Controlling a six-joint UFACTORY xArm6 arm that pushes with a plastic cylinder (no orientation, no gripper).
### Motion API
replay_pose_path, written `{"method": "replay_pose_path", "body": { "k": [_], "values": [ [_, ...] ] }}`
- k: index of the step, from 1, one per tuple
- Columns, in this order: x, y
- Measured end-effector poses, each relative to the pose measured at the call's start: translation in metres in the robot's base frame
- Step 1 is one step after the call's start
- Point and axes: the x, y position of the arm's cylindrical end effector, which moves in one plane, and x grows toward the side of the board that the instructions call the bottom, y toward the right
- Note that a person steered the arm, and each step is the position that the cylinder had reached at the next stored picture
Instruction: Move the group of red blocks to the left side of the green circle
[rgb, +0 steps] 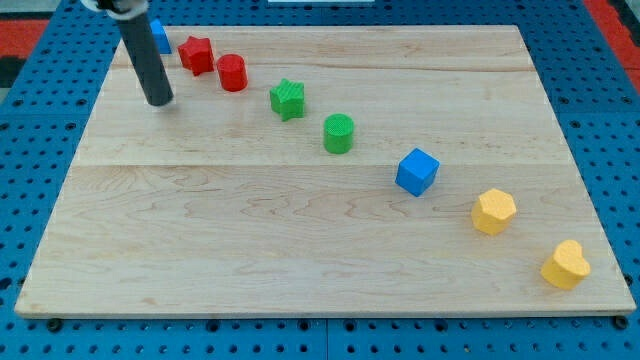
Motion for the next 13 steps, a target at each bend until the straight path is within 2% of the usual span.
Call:
{"method": "replay_pose_path", "body": {
  "k": [2,3,4,5,6,7,9,10,12,13],
  "values": [
    [-0.050,-0.047],
    [-0.052,-0.088],
    [-0.105,-0.069],
    [-0.131,-0.068],
    [-0.114,0.004],
    [-0.088,0.043],
    [-0.062,0.139],
    [-0.037,0.155],
    [-0.026,0.118],
    [-0.017,0.118]
  ]
}}
